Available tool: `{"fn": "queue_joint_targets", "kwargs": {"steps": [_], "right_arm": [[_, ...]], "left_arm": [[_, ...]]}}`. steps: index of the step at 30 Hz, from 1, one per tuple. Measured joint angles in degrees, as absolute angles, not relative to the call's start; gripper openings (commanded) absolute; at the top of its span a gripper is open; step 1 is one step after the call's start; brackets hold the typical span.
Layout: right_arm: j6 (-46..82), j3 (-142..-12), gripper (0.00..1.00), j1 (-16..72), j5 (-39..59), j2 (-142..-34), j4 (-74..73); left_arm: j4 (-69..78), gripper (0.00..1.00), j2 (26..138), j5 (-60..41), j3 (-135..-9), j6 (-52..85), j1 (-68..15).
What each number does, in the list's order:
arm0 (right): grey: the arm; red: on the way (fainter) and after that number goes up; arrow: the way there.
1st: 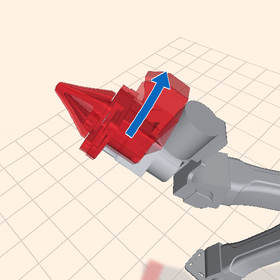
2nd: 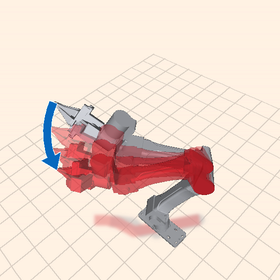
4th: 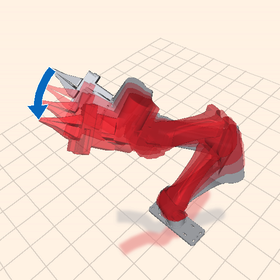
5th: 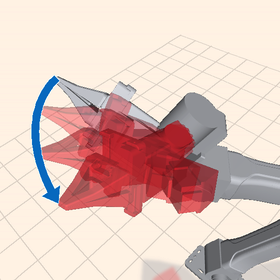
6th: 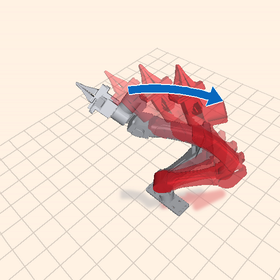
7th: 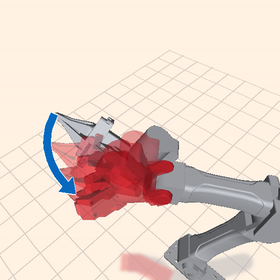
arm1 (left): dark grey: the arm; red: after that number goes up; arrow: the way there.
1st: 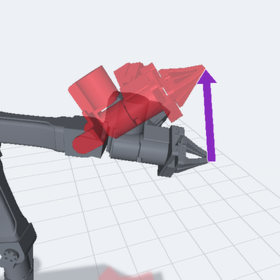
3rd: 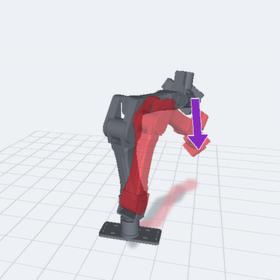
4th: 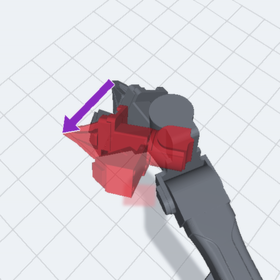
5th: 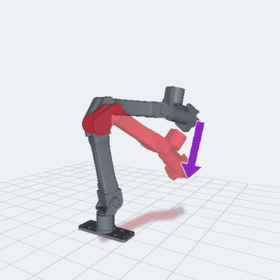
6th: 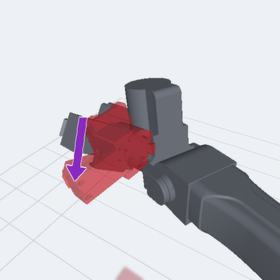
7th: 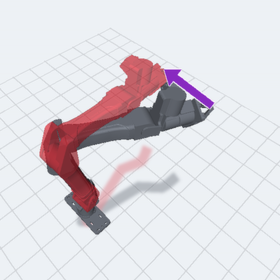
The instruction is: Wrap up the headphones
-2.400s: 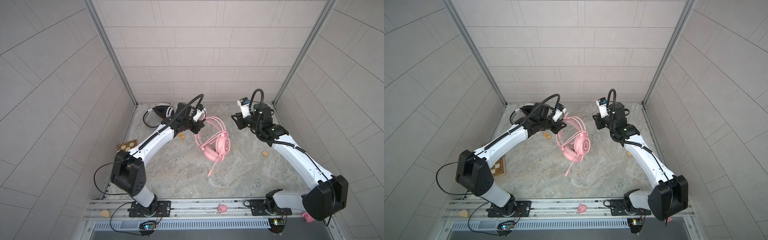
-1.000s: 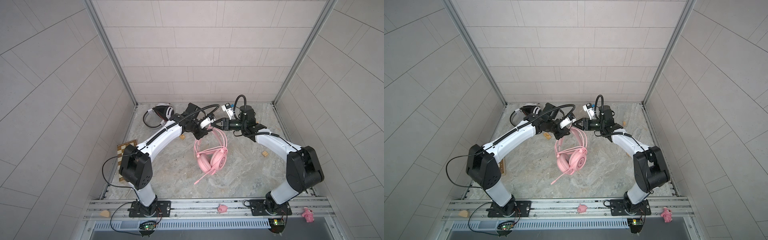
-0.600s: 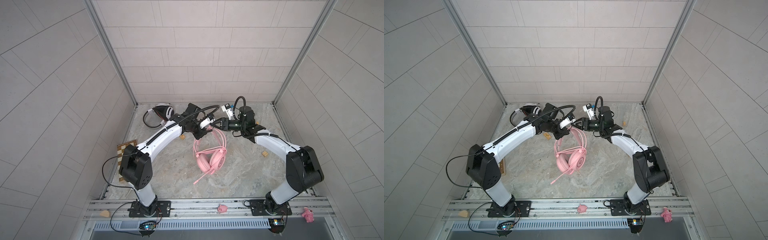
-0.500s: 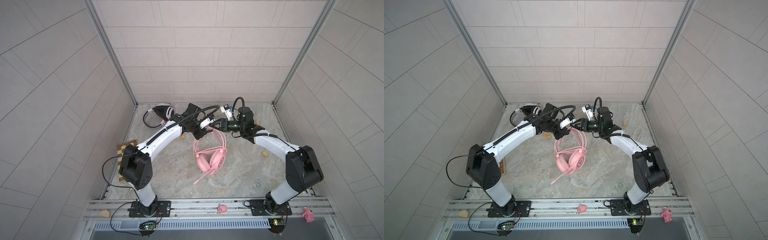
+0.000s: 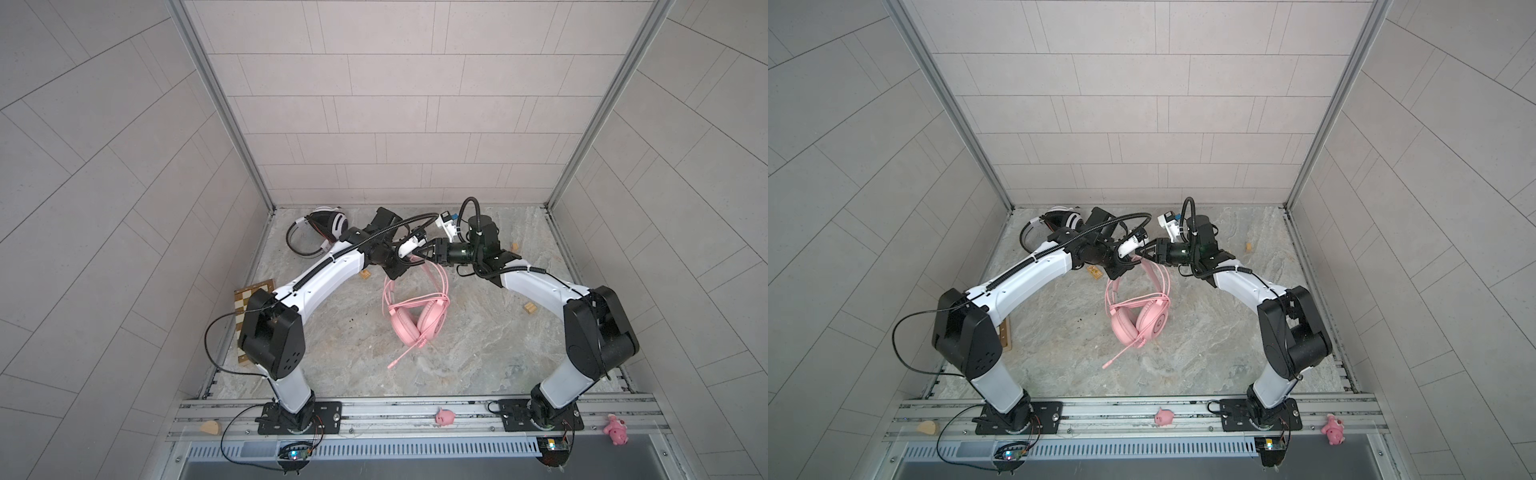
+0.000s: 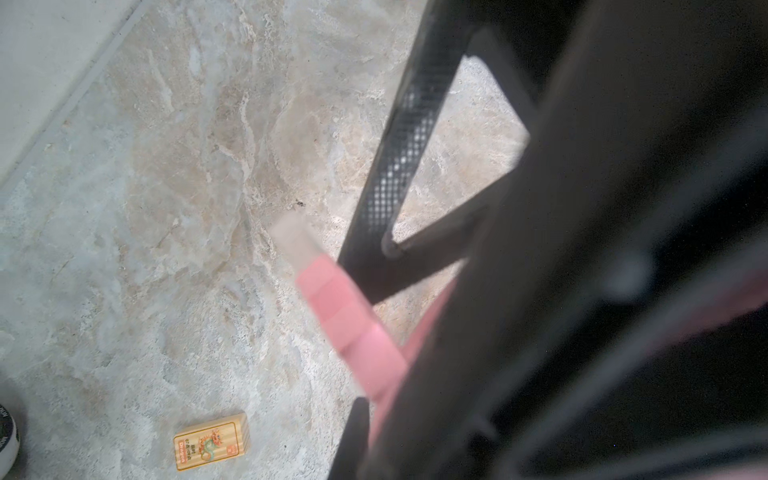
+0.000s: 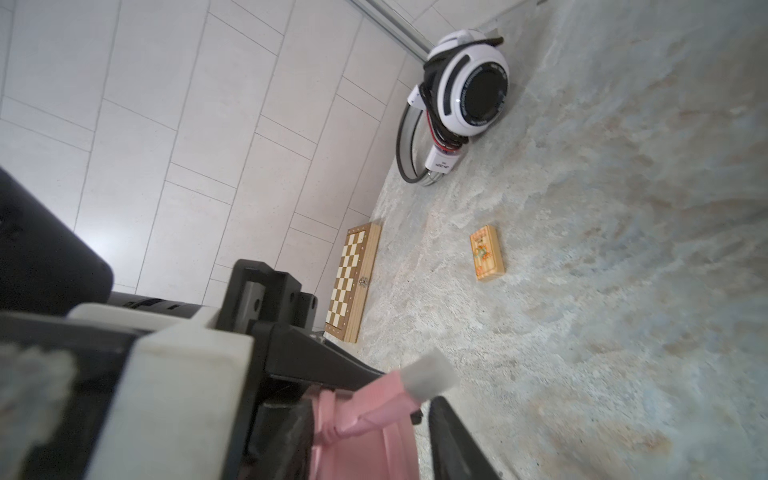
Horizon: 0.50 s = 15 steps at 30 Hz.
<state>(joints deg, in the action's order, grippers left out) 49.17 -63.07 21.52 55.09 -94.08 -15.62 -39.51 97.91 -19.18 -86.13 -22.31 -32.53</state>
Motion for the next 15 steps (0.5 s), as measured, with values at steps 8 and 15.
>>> {"fn": "queue_joint_targets", "kwargs": {"steps": [8, 15], "right_arm": [[54.0, -61.4, 0.26, 21.2, 54.3, -94.3, -22.5], [57.5, -59.9, 0.19, 20.2, 53.1, -94.9, -28.8]], "left_arm": [[-39.4, 0.00, 97.9, -20.7, -86.1, -22.8, -33.4], [-39.3, 0.00, 97.9, -21.8, -86.1, -22.8, -34.1]]}}
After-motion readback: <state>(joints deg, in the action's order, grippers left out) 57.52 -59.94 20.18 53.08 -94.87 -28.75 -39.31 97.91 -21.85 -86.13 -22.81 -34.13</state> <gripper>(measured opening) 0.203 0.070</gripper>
